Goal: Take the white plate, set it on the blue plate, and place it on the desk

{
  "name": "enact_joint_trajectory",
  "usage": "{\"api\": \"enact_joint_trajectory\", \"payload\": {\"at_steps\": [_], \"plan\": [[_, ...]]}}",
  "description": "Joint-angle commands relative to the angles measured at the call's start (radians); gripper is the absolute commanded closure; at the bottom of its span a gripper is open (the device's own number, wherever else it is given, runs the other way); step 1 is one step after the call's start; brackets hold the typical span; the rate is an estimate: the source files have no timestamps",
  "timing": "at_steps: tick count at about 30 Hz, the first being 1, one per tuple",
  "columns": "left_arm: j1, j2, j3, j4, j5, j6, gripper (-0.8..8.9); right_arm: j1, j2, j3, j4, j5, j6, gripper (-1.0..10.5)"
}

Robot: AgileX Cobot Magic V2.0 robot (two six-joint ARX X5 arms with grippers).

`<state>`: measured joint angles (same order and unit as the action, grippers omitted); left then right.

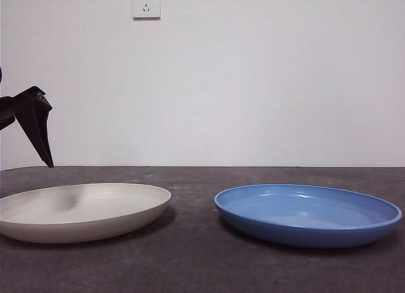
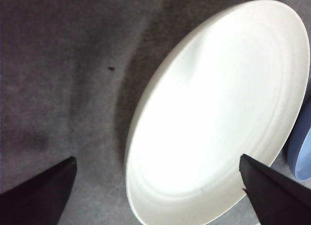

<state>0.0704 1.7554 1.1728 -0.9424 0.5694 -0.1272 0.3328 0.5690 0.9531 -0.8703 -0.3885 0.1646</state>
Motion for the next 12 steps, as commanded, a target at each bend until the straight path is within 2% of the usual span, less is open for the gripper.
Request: {"api": "enact_joint_trajectory", "payload": {"at_steps": [1, 9, 12], "plan": [[-0.007, 0.030, 0.017, 0.004, 0.007, 0.020, 1.61, 0.003, 0.002, 0.019, 0.014, 0.005, 0.008, 3.8], [-0.047, 0.064, 0.017, 0.016, 0.007, 0.023, 1.72, 0.003, 0.002, 0.019, 0.035, 0.027, 0.007, 3.8], [-0.060, 0.065, 0.017, 0.023, 0.006, 0.023, 2.74, 0.003, 0.002, 0.019, 0.035, 0.027, 0.008, 3.8]]}}
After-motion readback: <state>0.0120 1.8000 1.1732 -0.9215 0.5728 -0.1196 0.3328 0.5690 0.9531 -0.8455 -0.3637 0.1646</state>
